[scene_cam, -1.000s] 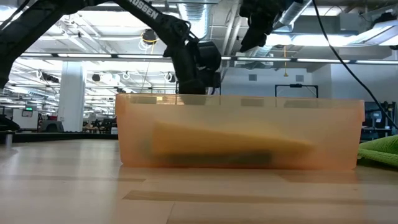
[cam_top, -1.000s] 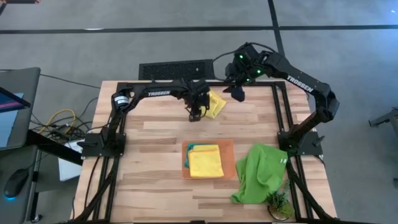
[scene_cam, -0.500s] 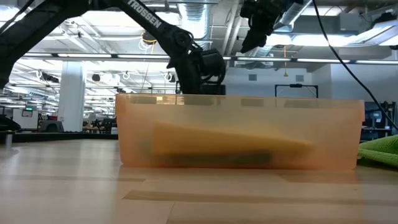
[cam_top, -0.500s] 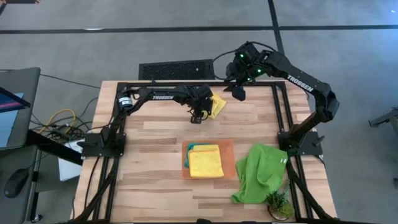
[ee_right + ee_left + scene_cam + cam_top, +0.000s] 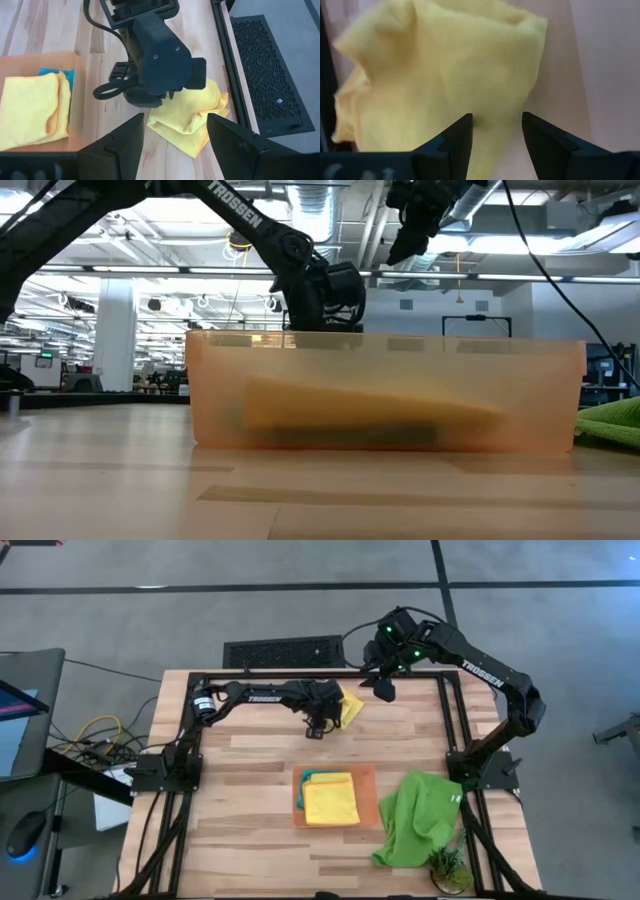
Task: Fold microfiber towels
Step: Put the yellow towel into the bin
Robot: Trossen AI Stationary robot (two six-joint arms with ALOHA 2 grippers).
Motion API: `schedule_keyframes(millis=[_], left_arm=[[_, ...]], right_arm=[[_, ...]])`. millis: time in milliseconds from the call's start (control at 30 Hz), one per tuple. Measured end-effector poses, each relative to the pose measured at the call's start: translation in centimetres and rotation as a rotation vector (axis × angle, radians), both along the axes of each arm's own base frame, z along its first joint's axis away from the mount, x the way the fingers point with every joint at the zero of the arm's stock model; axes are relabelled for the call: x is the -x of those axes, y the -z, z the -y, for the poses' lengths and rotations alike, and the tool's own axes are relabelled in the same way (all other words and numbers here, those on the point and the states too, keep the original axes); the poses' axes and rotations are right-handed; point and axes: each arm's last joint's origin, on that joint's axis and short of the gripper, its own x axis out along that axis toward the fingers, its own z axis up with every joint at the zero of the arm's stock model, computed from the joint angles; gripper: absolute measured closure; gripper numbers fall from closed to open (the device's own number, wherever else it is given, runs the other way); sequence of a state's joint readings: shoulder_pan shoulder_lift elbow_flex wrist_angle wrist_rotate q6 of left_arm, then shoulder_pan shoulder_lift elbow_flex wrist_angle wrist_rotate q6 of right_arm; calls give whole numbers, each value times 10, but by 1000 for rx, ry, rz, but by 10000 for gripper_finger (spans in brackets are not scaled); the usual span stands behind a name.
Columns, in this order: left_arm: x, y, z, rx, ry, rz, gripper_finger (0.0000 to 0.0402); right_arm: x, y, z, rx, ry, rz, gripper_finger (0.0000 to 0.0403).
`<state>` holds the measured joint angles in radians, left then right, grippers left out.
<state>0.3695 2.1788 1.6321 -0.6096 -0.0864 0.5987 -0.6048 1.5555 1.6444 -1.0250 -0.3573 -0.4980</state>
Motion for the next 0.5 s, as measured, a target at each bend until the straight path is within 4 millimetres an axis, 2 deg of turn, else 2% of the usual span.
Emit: schedule_keyframes(millis=[167, 333, 500], left_arm=[[10, 4, 6, 117, -46, -85, 237], [10, 9, 5, 147, -86, -90, 237], [16, 14, 5, 175, -134, -166, 237]], right_arm=[[0, 0, 0, 0, 0, 0, 163], [0, 0, 0, 9, -6, 6, 163], [-1, 0, 0, 9, -6, 7, 163]])
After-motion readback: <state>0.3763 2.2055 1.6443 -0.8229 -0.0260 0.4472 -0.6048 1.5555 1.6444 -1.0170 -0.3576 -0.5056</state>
